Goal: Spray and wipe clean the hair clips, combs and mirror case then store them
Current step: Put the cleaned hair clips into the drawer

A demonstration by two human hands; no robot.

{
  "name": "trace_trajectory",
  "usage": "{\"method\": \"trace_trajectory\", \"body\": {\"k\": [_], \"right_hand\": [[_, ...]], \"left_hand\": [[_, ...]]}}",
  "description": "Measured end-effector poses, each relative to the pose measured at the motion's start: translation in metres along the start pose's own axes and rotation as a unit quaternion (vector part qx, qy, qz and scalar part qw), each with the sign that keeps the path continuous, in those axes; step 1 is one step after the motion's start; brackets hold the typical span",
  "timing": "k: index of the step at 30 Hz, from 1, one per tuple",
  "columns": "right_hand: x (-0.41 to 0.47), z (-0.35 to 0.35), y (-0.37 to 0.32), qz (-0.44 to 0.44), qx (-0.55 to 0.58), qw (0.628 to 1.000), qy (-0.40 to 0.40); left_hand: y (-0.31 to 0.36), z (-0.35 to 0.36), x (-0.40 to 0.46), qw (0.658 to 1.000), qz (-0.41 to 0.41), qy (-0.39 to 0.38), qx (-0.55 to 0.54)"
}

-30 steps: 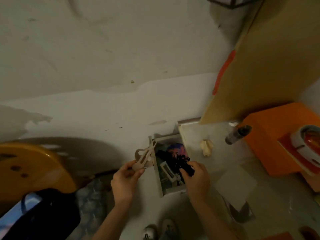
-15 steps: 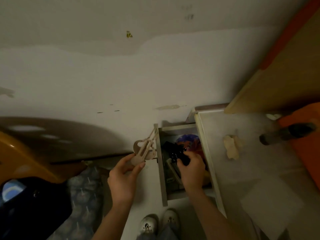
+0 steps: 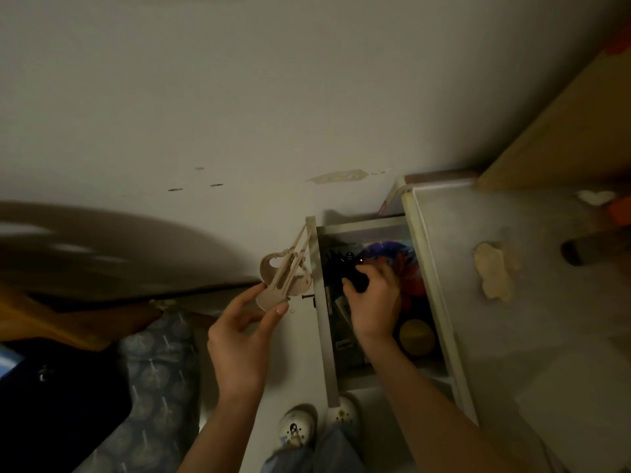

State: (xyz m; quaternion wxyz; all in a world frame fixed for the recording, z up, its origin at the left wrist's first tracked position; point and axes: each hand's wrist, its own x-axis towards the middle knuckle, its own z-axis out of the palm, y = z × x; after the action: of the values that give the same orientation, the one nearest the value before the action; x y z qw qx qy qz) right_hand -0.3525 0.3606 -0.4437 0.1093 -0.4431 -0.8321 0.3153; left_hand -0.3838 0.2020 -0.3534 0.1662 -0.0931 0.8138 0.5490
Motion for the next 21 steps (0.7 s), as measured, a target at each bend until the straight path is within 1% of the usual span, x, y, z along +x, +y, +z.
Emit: {"method": "trace_trajectory", "body": {"k": [10,16,18,21], "right_hand": [[0.006,0.013,0.004,-0.024,-0.056,0.998,0.029],[0.005,0.004,0.004,-0.025,-0.061,0.998,-0.006],[0.002,-0.005,0.003,-0.022,-0.033,0.999,-0.005],[-0.007,-0.023,-0.001,-0.005,0.088,0.996,0.009]], "left_hand": [[-0.008,0.006,0.001,1.000,-0.005,-0.003,-0.013],[-0.006,0.011,0.000,1.000,-0.002,-0.008,-0.025],[-0.004,0.012,0.000,1.000,-0.001,-0.011,-0.026],[0.001,0.015,-0.004,0.999,0.001,-0.019,-0.027]]}}
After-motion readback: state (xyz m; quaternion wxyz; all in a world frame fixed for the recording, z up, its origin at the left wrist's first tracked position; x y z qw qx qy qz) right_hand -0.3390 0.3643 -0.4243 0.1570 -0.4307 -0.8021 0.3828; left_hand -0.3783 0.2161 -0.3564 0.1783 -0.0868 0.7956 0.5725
